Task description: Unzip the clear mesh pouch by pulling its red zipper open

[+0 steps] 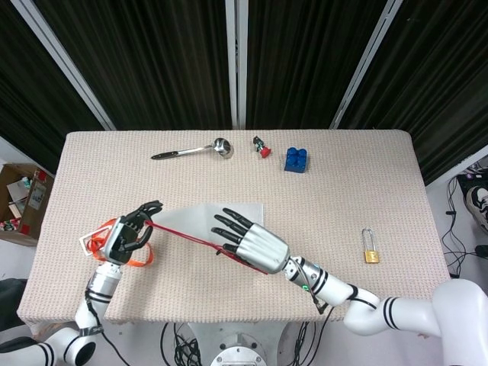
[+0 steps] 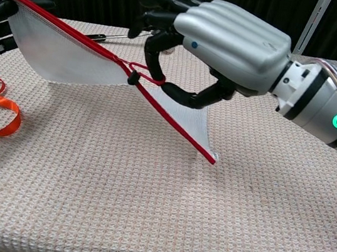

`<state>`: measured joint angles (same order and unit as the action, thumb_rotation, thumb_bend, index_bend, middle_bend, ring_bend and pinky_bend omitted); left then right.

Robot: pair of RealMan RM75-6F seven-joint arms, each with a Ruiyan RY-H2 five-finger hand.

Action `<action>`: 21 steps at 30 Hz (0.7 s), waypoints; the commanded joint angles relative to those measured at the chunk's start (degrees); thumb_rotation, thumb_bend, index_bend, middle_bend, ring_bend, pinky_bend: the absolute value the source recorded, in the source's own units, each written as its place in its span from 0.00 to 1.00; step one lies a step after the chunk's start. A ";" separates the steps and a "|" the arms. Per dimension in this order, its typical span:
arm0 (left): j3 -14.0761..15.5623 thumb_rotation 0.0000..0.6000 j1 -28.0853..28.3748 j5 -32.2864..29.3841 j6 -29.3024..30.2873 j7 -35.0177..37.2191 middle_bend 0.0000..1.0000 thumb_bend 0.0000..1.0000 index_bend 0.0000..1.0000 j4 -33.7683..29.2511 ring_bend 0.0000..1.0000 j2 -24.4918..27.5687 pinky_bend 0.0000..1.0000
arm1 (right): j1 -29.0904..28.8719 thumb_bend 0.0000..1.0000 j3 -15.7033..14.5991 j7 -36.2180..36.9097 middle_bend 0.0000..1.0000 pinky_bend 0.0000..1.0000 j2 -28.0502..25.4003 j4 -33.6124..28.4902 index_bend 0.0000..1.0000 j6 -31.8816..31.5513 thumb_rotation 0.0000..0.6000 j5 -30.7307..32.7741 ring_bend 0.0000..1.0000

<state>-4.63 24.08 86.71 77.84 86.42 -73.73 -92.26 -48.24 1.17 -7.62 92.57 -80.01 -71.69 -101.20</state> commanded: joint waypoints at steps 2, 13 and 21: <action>-0.46 1.00 -0.23 -0.79 -0.87 0.53 0.27 0.49 0.72 0.56 0.12 0.18 0.16 | 2.37 0.50 -2.30 -0.01 0.19 0.00 -1.80 -0.80 0.86 -1.41 1.00 -0.87 0.00; -1.50 1.00 -0.72 -2.34 -2.83 -0.05 0.27 0.49 0.72 1.70 0.12 -0.29 0.16 | 8.41 0.50 -7.51 -0.24 0.19 0.00 -5.42 -2.08 0.86 -4.86 1.00 -3.63 0.00; -1.73 1.00 -1.06 -2.36 -3.49 -0.25 0.27 0.49 0.72 2.09 0.12 -0.62 0.16 | 13.16 0.50 -9.91 0.33 0.19 0.00 -7.00 -1.18 0.86 -7.90 1.00 -4.43 0.00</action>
<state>-6.35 23.03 84.35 74.35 86.18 -71.65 -92.86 -35.69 -8.33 -7.49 85.83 -81.51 -79.03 -105.39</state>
